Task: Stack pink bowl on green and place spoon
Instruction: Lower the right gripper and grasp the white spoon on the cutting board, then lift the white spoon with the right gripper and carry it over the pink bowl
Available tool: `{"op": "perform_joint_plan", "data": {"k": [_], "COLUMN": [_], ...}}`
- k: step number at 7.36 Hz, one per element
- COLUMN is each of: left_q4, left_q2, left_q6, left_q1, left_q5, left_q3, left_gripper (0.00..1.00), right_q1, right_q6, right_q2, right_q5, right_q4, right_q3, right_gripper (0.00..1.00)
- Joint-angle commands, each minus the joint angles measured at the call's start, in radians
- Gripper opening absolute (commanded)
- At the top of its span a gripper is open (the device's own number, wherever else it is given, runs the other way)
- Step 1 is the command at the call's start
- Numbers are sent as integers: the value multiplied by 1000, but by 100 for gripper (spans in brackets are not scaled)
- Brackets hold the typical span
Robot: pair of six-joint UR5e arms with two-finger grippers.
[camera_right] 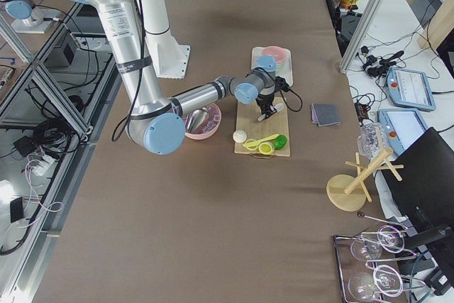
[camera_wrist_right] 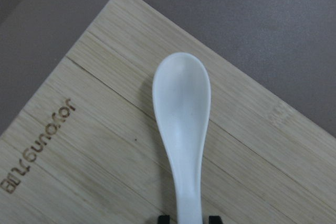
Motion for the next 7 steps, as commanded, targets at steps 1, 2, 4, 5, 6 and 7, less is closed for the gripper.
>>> {"op": "perform_joint_plan", "data": {"k": [1, 2, 4, 5, 6, 7], "left_q4": [0, 0, 5, 59, 162, 222], "left_q2": [1, 1, -3, 7, 10, 32], "left_q6": [0, 0, 0, -2, 0, 0], "left_q1": [0, 0, -2, -14, -41, -98], "left_q5": [0, 0, 2, 11, 20, 55], "left_q3": [0, 1, -2, -2, -2, -20], "left_gripper": [99, 99, 99, 99, 99, 99], "right_q1": [8, 18, 50, 51, 48, 37], "right_q6": [-3, -1, 2, 29, 78, 157], "right_q2": [2, 17, 98, 150, 182, 221], "right_q5": [0, 5, 43, 43, 43, 42], "right_q4": [2, -2, -99, -209, -260, -288], "right_q3": [1, 4, 27, 61, 87, 96], "right_gripper": [0, 0, 0, 0, 0, 0]}}
